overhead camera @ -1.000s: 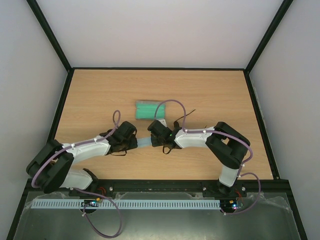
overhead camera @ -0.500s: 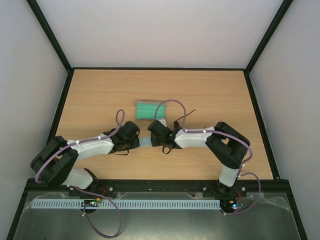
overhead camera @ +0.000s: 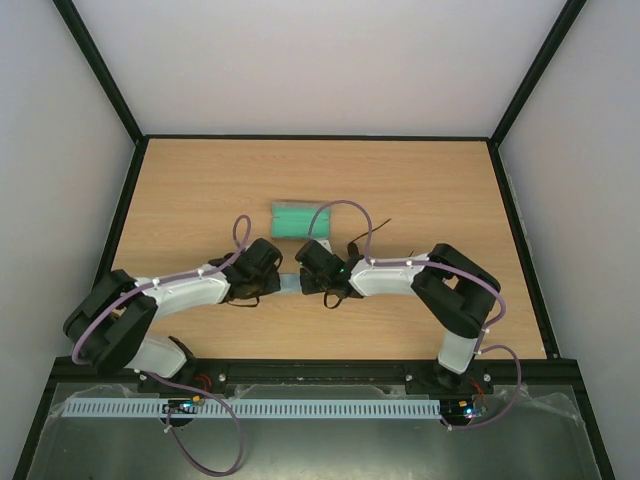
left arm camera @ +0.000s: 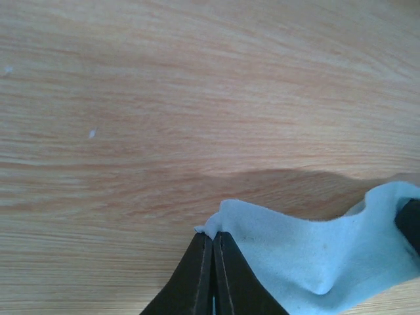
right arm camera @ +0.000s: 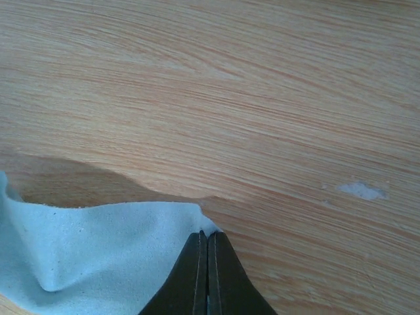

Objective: Organize the sunglasses
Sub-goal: Pick up the glasses cleaning cloth from the center of the board, then place the glasses cleaning cloth in the sunglasses case.

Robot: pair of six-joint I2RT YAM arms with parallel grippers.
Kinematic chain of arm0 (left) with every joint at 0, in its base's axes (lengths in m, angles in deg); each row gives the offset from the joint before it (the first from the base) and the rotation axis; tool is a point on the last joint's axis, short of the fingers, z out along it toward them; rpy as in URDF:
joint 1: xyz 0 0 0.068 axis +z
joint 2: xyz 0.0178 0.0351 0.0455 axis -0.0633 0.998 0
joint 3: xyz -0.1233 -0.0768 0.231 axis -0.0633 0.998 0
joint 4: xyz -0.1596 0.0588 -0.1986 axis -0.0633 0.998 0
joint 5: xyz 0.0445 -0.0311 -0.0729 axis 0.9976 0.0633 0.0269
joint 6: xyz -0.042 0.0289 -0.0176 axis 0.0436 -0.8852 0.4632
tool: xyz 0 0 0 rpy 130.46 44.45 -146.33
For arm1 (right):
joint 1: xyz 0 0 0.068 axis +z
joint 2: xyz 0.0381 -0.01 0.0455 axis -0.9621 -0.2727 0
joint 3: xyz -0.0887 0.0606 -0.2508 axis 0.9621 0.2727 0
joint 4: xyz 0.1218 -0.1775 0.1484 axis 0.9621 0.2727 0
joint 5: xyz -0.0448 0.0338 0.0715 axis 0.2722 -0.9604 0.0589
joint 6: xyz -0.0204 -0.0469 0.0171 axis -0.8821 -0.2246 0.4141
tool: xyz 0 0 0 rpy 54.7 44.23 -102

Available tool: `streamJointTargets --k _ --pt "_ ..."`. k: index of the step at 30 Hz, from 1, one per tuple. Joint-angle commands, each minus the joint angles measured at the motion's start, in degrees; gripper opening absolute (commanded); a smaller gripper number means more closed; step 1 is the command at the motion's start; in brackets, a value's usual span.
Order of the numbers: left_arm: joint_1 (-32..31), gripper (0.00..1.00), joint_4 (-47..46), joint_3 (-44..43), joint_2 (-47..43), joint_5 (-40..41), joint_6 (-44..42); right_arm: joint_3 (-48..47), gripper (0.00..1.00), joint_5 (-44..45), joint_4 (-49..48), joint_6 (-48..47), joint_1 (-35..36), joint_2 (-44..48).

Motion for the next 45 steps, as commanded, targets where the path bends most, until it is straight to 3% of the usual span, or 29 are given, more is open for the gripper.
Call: streamJointTargets --k 1,24,45 --pt "0.2 0.02 3.0 -3.3 -1.3 1.8 0.0 -0.9 0.01 -0.4 5.7 0.5 0.4 0.9" --pt "4.2 0.02 5.8 -14.4 3.2 1.6 -4.3 -11.8 0.01 2.9 13.5 -3.3 -6.4 3.9" --pt "10.8 0.02 3.8 -25.4 16.0 2.2 -8.6 -22.4 0.01 2.4 16.3 -7.6 -13.5 -4.5"
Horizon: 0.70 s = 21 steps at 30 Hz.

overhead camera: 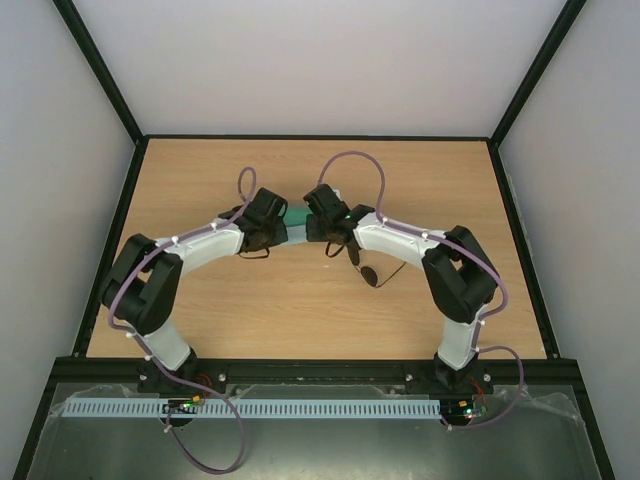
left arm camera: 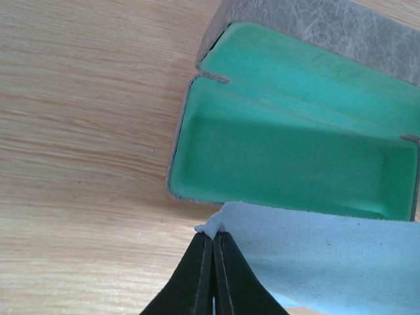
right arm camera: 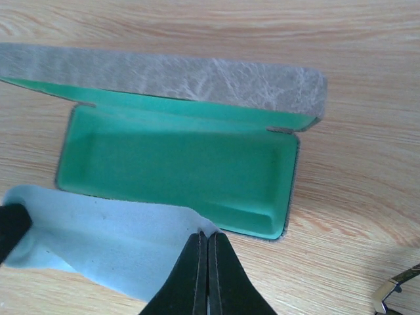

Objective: Organize the sunglasses
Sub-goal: Place the glasses cleaning cloth in the sunglasses case.

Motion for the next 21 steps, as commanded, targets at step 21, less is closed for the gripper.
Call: streamJointTargets --k 21 --pt "2.2 0.02 -1.4 -8.0 9.4 3.1 -3.4 -3.9 0.01 -0.6 0.1 -1.9 -4.0 -8.2"
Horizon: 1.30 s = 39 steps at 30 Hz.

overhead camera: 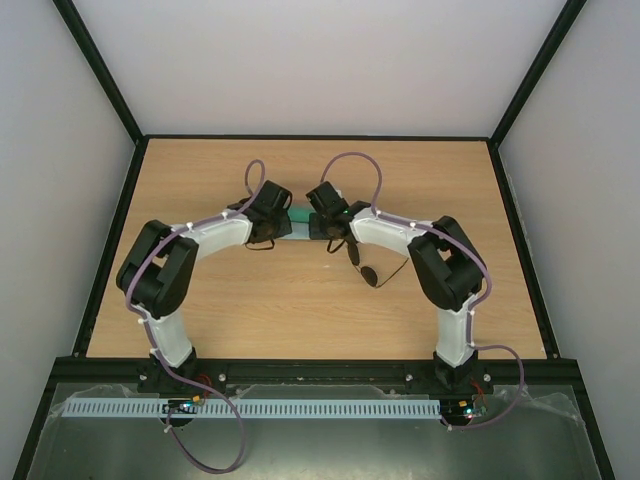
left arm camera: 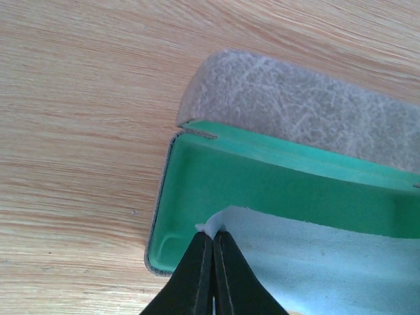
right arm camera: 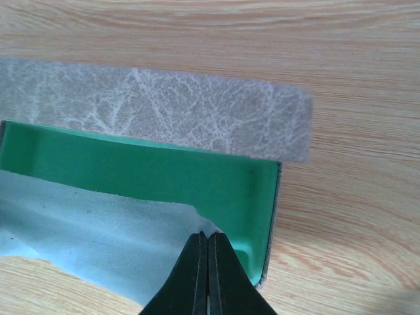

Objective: Organize the sunglasses
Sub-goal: Place the glasses cleaning cloth in the sunglasses case.

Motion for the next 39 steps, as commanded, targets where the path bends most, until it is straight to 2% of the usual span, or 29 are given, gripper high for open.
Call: streamJointTargets --k 1,39 --pt "0.9 0.02 0.8 -2.2 1.7 2.3 -1.1 -1.9 0.01 1.0 0.7 -0.8 -0.7 -2.1" --pt "2.3 0.04 -1.2 -3.3 6.6 1.3 -1.7 -5.6 0.01 0.5 0.8 -1.3 -2.2 -8.2"
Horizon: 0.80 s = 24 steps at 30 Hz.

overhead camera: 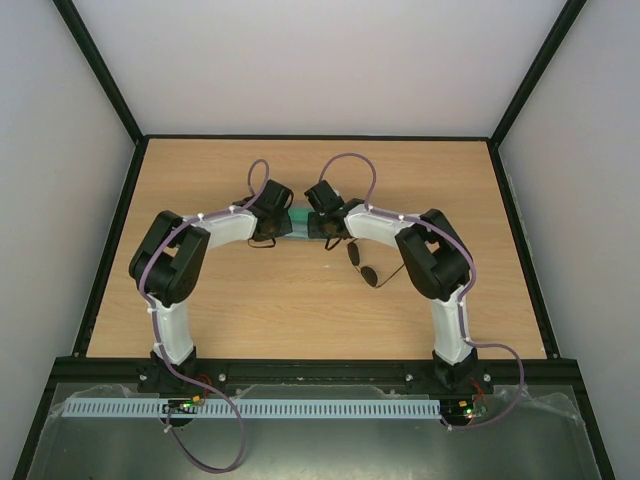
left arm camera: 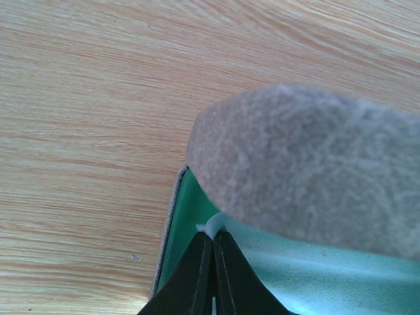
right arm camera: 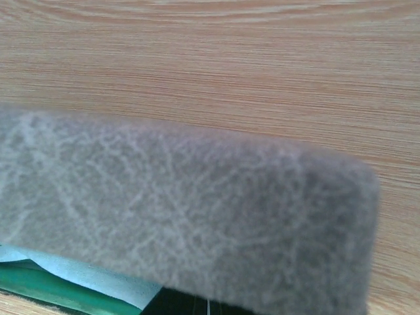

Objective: Organize the sunglasses
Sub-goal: Place the glasses cleaning cloth in the sunglasses case.

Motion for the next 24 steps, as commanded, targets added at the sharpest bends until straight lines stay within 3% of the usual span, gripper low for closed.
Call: streamJointTargets --k 1,5,12,21,24 --pt "0.9 0.04 -0.2 -0.3 0.3 1.2 -0.4 -1.3 0.02 1.9 1.1 -0.7 -0.8 -1.3" --pt "0.9 0.07 -0.3 -0.5 0.2 1.0 -0.6 -1.3 0.02 1.9 1.1 -0.7 -0.8 -1.3" --pt "1.0 0.19 0.0 0.1 -0.8 1.1 0.0 -1.3 0.15 1.8 1.2 -0.9 -0.8 -0.8" --pt "0.9 0.20 0.6 2.0 -7.1 0.3 1.3 0.1 0.23 0.6 0.6 -1.4 -0.8 3.9" --pt "0.9 0.29 1.2 2.7 -11.0 -0.6 1.9 1.2 0.28 0.0 0.9 -1.4 -0.8 7.3"
